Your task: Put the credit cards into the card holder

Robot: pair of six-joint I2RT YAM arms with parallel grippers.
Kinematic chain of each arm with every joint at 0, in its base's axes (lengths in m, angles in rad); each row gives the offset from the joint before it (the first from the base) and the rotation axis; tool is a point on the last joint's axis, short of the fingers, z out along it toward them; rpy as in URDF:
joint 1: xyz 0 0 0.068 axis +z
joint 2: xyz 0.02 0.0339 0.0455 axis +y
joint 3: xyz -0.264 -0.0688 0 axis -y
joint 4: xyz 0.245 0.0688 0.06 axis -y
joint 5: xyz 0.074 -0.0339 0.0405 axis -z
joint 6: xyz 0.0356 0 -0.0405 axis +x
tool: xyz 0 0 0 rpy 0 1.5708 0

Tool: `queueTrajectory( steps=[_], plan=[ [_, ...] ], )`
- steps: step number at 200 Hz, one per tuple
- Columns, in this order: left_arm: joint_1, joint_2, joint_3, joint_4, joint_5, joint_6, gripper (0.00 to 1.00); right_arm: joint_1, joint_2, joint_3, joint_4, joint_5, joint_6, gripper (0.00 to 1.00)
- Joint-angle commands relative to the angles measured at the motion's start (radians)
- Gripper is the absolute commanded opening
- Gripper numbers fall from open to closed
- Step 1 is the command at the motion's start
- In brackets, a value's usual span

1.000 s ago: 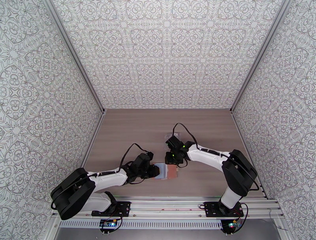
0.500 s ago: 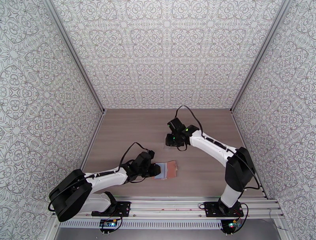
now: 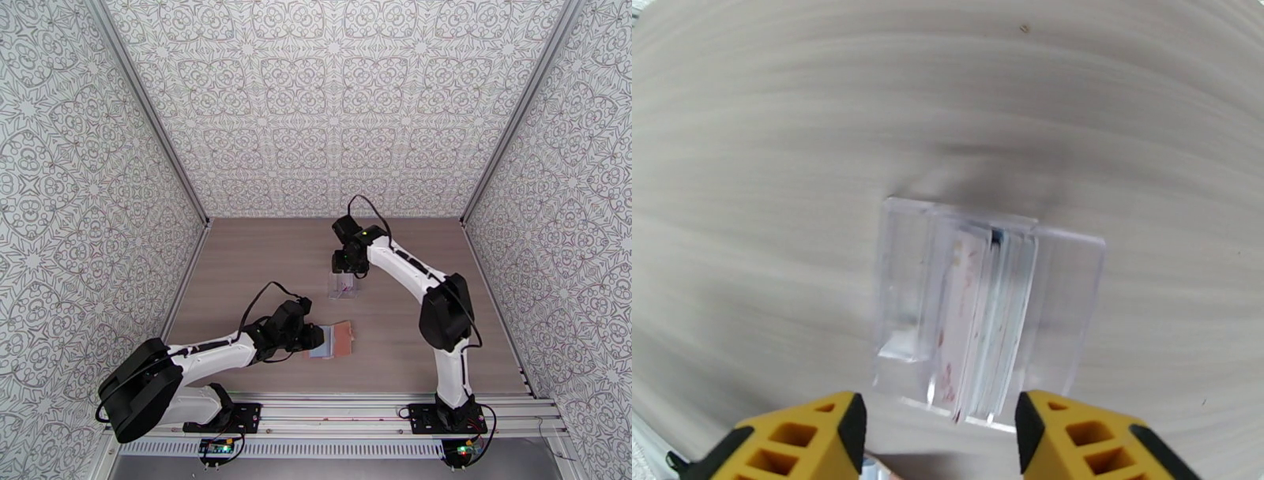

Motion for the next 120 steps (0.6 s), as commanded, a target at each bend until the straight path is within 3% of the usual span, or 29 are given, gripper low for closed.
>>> queueTrajectory(
  steps=[1,120],
  plan=[
    [0.011,0.002,-0.003,-0.014,0.007,0.022,0.24,-0.012,0.057,0.079,-0.09,0.071,-0.034,0.57],
    [0.017,0.018,-0.026,0.016,0.015,0.017,0.24,-0.013,0.18,0.146,-0.132,0.06,-0.049,0.56]
  ],
)
